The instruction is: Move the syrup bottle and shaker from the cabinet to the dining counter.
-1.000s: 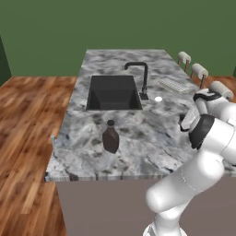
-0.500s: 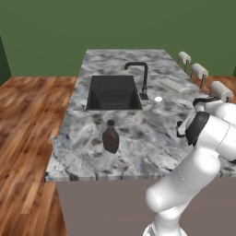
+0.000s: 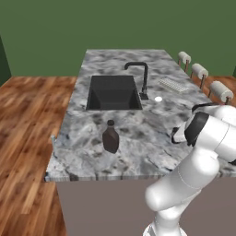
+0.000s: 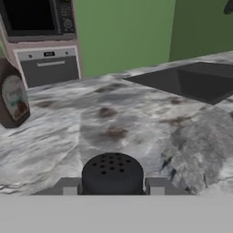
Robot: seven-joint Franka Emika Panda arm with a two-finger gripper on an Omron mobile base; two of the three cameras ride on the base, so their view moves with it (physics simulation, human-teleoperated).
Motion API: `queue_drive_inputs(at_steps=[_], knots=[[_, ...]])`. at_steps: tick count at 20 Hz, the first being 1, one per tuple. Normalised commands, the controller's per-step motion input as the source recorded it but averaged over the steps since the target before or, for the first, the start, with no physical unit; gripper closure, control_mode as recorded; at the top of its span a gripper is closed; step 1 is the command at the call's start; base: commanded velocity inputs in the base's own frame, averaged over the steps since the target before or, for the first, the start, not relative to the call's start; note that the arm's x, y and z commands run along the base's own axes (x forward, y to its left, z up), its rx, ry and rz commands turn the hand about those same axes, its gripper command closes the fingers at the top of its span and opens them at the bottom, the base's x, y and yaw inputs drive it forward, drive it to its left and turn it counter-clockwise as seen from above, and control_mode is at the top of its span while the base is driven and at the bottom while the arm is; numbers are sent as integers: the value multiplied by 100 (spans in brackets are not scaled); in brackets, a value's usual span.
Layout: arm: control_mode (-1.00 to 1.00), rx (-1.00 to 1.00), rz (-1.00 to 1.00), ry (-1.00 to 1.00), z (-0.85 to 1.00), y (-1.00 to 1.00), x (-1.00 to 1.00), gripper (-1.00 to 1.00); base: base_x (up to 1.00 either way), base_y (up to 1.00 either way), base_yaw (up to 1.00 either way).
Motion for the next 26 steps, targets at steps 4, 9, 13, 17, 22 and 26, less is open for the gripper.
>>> queue_drive_inputs(at_steps=[4,9,13,17,22,26], knots=[[-100,0,0,-11,-19,33,0,100,0,0,0],[-100,0,0,-3,-17,19,0,100,0,0,0],[-100,0,0,0,-20,1,0,100,0,0,0],[-100,0,0,0,-14,0,0,100,0,0,0],[-100,0,0,0,-11,0,0,100,0,0,0],[-100,0,0,-2,-20,0,0,100,0,0,0]])
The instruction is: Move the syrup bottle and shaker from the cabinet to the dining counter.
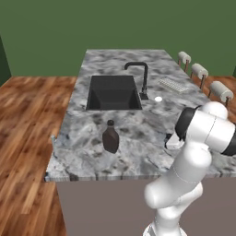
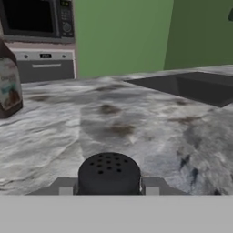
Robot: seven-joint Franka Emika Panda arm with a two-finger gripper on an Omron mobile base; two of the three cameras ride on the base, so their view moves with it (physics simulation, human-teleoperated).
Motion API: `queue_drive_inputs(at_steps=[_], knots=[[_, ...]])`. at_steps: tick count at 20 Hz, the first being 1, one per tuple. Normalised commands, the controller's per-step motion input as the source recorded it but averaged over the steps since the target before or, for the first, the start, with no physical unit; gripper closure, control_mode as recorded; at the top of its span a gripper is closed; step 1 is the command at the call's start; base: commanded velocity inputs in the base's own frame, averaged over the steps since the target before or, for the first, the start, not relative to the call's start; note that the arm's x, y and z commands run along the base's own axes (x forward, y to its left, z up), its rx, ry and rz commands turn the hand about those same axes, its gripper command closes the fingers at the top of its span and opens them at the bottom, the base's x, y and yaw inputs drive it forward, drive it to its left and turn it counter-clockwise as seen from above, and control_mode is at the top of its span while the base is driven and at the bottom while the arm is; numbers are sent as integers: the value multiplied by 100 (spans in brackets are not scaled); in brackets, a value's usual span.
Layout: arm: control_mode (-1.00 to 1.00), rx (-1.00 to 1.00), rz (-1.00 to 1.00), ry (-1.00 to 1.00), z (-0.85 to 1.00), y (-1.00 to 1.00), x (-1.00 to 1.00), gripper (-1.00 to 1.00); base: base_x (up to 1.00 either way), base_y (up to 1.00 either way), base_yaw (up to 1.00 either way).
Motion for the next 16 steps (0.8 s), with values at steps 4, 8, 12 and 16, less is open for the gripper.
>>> queue_drive_inputs(at_steps=[4,8,12,16], knots=[[-100,1,0,-3,-32,0,0,100,0,0,0],[-100,3,0,-5,-27,0,0,100,0,0,0],[-100,3,0,-4,-25,0,0,100,0,0,0],[-100,1,0,-3,-20,0,0,100,0,0,0]])
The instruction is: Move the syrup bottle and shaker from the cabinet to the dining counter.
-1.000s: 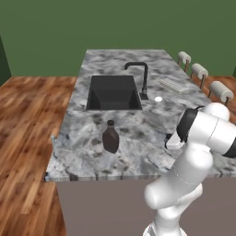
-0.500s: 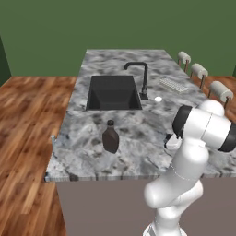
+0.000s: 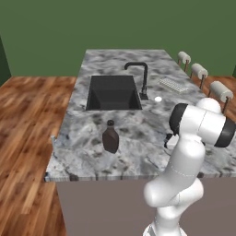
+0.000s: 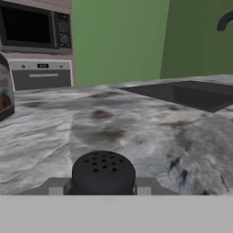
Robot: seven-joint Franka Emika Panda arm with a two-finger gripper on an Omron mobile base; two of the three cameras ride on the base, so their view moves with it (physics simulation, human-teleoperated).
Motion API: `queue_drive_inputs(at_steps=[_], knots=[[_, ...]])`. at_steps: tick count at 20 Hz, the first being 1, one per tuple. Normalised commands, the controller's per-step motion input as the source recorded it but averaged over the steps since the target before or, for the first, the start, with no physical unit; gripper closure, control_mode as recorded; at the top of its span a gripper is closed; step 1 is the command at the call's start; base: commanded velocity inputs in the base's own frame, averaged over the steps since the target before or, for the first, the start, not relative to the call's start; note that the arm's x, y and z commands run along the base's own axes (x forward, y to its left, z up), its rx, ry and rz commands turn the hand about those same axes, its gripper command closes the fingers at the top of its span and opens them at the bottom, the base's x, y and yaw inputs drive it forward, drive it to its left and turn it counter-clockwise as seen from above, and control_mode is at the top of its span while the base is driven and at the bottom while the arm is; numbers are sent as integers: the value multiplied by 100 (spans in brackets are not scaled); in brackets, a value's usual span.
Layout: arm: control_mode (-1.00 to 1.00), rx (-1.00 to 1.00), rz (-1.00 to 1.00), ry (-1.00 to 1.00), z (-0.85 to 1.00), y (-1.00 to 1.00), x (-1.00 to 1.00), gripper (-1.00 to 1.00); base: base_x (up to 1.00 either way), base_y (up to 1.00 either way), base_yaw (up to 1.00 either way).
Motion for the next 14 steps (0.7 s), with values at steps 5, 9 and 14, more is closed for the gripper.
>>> queue_drive_inputs(at_steps=[5,9,14], knots=[[-100,0,0,0,0,0,-9,-100,0,0,0],[-100,0,0,0,0,0,-12,-100,0,0,0],[-100,0,0,0,0,0,-18,-100,0,0,0]])
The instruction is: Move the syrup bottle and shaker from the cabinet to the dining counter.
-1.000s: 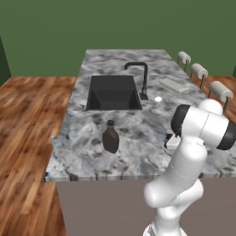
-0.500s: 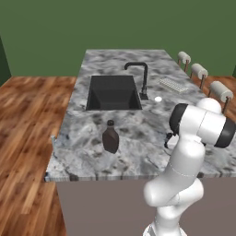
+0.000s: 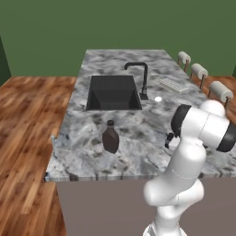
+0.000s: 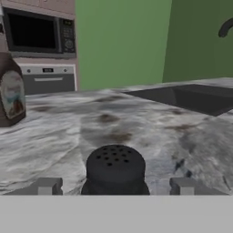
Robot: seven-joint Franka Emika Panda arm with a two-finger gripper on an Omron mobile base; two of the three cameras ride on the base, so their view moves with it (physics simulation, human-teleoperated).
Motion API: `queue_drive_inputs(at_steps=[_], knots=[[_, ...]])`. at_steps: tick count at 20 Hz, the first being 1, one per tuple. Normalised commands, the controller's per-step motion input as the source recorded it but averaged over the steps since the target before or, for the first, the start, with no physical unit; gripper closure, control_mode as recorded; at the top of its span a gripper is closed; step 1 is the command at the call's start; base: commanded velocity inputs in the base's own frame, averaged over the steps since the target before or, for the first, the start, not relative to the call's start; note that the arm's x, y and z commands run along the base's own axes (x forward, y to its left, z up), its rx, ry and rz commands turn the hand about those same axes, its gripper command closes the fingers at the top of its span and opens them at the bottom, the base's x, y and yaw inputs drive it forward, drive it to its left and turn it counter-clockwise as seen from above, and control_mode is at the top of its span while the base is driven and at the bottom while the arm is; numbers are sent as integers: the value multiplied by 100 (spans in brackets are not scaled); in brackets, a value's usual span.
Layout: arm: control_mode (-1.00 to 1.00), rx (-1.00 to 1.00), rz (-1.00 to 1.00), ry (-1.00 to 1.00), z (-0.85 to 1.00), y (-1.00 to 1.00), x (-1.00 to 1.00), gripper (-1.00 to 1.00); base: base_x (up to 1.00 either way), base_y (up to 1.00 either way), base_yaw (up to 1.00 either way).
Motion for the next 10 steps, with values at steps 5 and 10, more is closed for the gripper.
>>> queue_drive_inputs(at_steps=[5,10], knots=[[-100,0,0,-3,7,0,-15,-100,0,0,0],[-100,1,0,-4,43,0,-12,-100,0,0,0]])
